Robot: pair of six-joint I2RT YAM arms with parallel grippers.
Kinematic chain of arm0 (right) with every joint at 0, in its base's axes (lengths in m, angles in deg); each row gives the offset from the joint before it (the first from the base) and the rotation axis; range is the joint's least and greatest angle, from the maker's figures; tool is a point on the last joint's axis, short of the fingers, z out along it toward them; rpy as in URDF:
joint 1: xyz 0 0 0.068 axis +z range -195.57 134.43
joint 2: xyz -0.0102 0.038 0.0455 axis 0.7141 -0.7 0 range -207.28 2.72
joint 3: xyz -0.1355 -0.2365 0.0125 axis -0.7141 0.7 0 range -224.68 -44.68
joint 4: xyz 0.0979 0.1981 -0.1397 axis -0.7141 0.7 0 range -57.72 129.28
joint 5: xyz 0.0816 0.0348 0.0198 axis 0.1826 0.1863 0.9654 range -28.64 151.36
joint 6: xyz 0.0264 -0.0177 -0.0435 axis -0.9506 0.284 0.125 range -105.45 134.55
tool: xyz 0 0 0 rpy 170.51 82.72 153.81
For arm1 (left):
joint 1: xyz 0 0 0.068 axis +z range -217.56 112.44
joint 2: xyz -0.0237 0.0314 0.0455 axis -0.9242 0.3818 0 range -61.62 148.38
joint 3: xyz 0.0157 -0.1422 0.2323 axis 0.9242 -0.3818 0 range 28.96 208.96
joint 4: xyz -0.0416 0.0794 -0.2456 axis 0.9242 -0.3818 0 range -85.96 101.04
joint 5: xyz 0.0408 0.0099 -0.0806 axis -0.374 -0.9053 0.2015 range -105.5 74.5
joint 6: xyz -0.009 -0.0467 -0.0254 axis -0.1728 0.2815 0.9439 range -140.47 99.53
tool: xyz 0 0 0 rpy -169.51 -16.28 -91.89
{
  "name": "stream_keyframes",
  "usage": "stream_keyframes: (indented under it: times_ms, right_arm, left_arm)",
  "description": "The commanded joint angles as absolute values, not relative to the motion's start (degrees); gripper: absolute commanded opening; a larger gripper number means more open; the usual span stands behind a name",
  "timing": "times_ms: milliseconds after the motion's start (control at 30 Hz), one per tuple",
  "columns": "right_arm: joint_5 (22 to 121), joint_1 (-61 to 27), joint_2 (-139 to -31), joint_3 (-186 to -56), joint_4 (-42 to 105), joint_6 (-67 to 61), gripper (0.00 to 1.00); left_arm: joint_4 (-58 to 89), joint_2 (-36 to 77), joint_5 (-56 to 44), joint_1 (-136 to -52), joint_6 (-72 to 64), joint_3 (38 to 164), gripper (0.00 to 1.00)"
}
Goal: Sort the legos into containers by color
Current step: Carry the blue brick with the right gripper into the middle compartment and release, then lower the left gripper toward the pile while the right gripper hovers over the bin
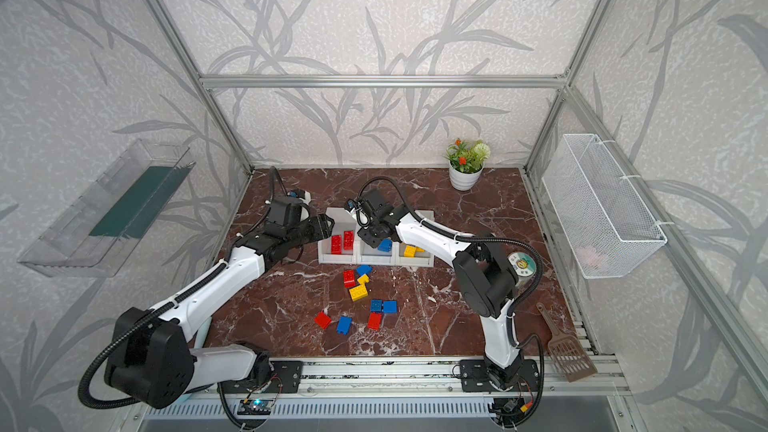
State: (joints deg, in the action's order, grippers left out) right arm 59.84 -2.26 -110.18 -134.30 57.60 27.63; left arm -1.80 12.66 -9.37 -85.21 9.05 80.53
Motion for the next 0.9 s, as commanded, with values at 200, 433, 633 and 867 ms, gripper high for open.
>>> stream_keyframes:
  times_ms: [200, 433, 633, 867]
  right_arm:
    - [57.96, -3.29, -106.35, -133.94, 57.79, 26.15, 0.71]
    - [57.48, -4.14, -100.47, -129.33, 56.24, 24.33, 0.71]
    - [56.78, -5.39, -92.64, -123.21, 54.57, 21.40, 0.71]
    - [55.41, -6.27, -85.55, -115.75, 52.70, 17.42, 0.72]
  left_arm:
    - [-1.99, 13.30, -8.19, -84.97, 9.96, 80.47, 0.65]
    - [-1.60, 13.18, -6.71, -84.96, 8.72, 80.28, 0.65]
    - [-1.89, 12.73, -6.31, -84.96, 8.02, 79.93, 0.65]
    - [-2.51, 12.62, -3.58, -85.05, 8.14, 78.84, 0.65]
